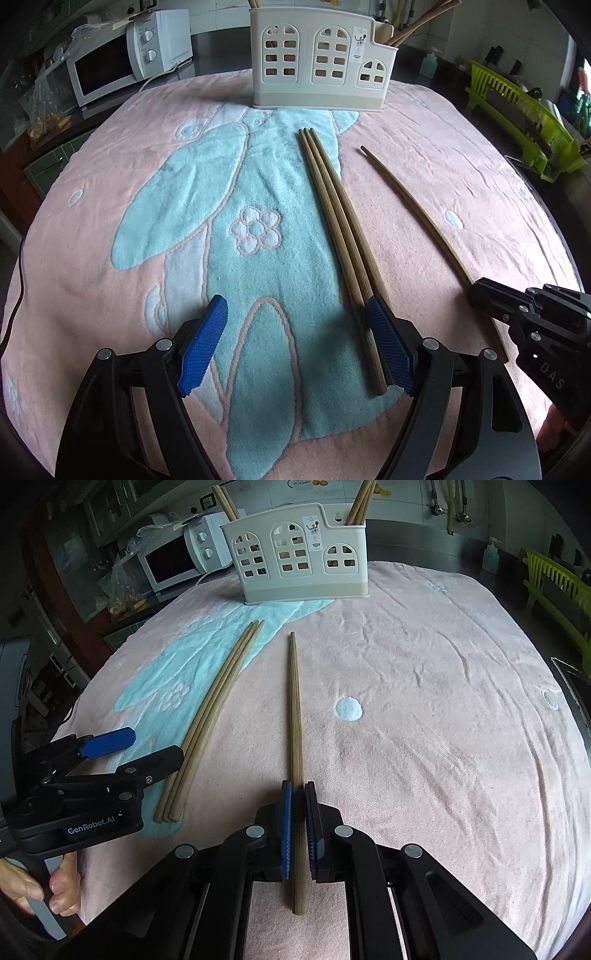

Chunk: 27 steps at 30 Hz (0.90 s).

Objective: Organize utensils
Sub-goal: 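Close the left tool on a chopstick while the right tool grasps another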

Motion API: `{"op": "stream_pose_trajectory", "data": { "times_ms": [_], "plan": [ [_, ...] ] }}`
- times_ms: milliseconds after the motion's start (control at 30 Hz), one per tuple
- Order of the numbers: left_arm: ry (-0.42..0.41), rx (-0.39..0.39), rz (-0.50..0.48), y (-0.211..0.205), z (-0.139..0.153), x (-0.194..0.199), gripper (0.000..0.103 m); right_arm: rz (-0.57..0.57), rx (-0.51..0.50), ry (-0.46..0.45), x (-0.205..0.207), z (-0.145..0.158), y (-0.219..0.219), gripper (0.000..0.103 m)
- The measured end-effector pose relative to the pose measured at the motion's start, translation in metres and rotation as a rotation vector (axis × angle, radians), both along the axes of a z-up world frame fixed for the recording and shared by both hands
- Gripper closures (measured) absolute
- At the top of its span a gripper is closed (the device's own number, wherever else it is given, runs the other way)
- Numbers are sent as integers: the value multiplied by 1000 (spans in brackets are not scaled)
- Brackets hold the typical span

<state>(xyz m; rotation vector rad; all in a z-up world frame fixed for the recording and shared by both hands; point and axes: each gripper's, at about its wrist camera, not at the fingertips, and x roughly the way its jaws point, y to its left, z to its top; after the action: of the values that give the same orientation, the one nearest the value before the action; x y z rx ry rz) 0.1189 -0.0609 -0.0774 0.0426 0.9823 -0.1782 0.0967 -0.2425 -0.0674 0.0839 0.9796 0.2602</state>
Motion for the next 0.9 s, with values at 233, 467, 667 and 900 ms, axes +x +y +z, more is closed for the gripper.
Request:
{"op": "stream_pose_trajectory", "data": {
  "times_ms": [233,467,667,900],
  "plan": [
    [-12,101,8,-9,-3,6,30,2,12,0,-1,1,1,96],
    [-22,46,-1,-2,-1,6,48,2,21,-4,-3,0,-1,96],
    [-48,30,24,5,-2,7,63,-1,29,-5,-4,-1,-3,96],
    [-75,-6,5,7,-4,0,65,1,24,-9,-6,-1,-3,96]
  ]
}}
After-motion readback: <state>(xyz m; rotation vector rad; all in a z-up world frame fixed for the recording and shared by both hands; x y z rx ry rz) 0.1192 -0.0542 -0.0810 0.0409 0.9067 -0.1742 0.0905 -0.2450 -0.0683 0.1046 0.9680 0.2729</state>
